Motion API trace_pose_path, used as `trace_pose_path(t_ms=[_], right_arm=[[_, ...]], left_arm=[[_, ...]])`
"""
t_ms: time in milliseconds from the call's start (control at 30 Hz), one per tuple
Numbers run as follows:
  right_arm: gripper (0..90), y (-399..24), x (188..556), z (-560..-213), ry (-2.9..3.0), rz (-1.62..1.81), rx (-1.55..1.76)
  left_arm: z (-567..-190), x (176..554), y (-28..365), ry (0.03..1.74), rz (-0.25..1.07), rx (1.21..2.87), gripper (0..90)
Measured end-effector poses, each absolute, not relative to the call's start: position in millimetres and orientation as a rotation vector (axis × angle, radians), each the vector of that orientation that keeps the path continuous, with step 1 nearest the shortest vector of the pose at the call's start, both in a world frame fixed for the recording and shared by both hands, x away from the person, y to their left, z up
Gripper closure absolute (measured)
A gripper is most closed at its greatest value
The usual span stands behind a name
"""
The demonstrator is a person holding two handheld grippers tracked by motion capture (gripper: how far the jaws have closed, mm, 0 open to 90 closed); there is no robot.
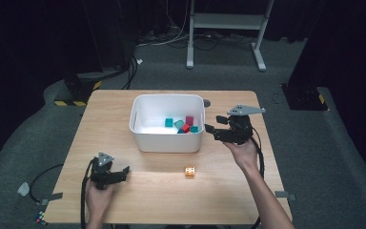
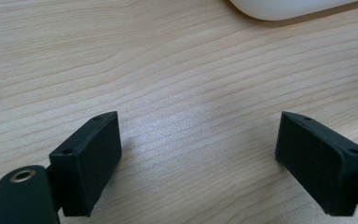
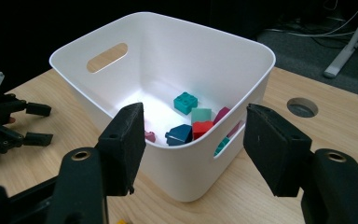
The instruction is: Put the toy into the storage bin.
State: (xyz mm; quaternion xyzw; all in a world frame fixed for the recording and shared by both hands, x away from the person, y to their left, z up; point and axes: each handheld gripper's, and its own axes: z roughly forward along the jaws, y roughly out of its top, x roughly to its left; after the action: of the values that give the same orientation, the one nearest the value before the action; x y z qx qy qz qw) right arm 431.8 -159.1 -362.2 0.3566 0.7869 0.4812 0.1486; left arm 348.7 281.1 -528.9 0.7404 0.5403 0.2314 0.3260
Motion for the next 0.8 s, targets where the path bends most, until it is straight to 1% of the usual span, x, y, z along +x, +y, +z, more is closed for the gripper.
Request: trace_pose_path(t_ms=[800], right_arm=[[38.4,-182,398,-393,2.238,1.395,1.054]], left_arm=[[-529,349,281,1.416,0.606,1.941,14.4]])
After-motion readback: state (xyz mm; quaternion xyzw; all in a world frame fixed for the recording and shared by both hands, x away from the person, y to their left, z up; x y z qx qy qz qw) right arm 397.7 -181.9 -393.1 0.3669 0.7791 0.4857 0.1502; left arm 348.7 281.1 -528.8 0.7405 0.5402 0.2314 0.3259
